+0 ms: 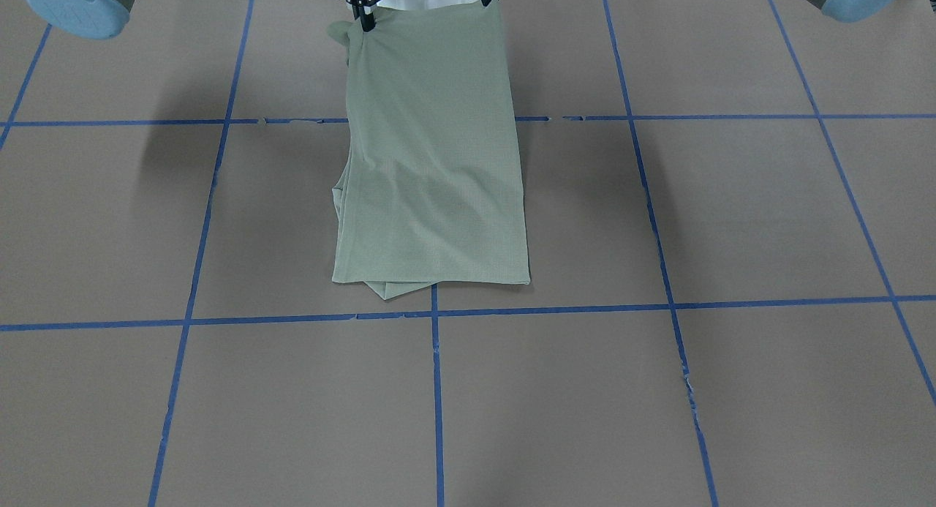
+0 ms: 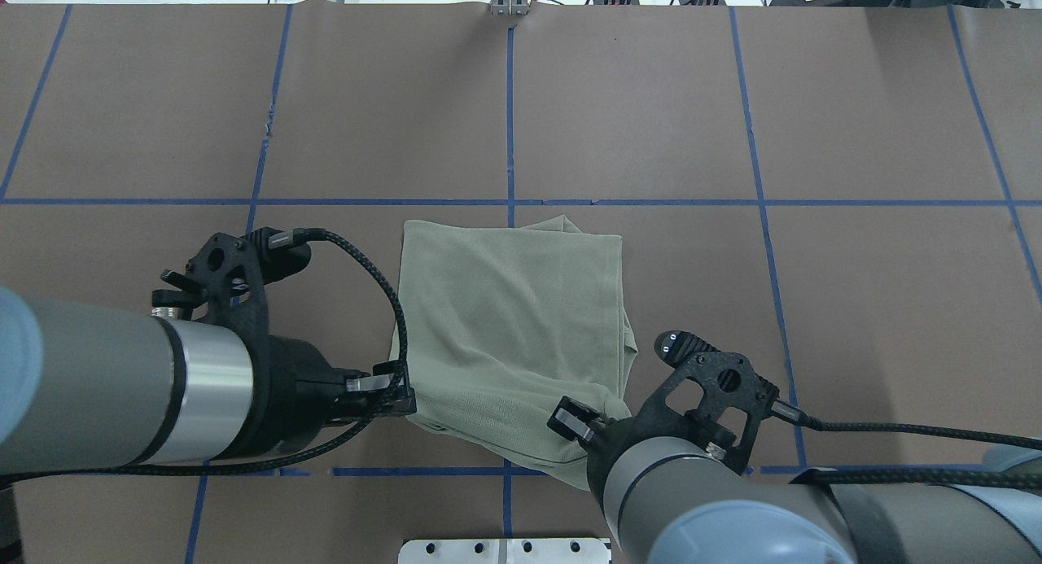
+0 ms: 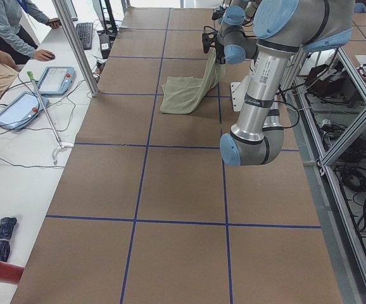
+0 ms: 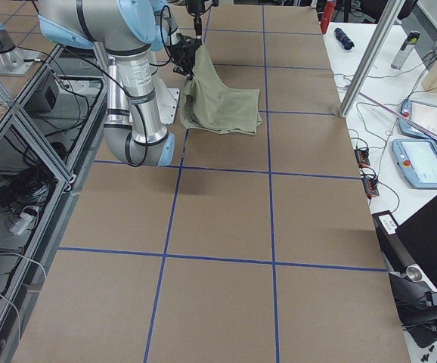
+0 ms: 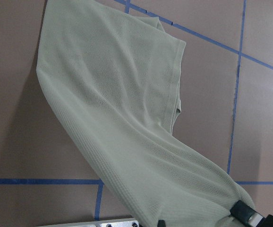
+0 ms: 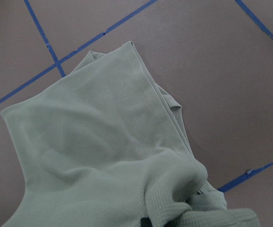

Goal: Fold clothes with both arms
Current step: 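Grasp the near edge with both grippers and fold it away from the robot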

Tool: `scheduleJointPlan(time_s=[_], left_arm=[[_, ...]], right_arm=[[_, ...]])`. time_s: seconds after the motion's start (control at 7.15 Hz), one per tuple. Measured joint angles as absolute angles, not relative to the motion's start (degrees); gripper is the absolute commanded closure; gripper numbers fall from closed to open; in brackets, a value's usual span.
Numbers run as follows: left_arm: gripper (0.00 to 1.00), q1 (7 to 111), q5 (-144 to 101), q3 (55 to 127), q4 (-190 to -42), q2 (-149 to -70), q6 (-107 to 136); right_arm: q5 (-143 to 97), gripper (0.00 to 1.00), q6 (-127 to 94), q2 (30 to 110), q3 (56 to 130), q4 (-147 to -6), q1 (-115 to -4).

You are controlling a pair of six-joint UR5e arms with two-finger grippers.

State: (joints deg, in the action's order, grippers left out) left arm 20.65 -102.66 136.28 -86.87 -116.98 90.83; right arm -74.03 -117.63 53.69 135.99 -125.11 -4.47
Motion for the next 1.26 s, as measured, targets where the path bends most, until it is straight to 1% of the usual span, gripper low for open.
scheduleJointPlan(time_s=[0.28, 0.56, 0.84, 0.98, 1.26], left_arm=[[1.0, 23.91, -100.8, 126.38, -91.85, -118.44, 87.02], [1.0, 28.43, -100.18, 115.14, -100.07, -119.85, 83.51], [1.0, 31.23, -100.04, 103.92, -107.46, -121.96, 81.46], [1.0, 32.33, -99.71, 99.24, -109.44, -123.17, 80.5], [1.0, 33.33, -98.76, 94.1, -111.52, -124.0, 79.21]], right_arm=[[-74.32, 1.0, -111.67, 53.29, 126.5, -116.31, -10.7], [-75.33, 1.0, -106.96, 52.92, 115.04, -104.67, -16.83], [-75.98, 1.0, -104.71, 51.48, 105.07, -96.9, -20.07], [-76.27, 1.0, -103.99, 50.62, 100.46, -94.12, -21.33], [-76.54, 1.0, -103.21, 49.23, 92.85, -89.4, -23.2]])
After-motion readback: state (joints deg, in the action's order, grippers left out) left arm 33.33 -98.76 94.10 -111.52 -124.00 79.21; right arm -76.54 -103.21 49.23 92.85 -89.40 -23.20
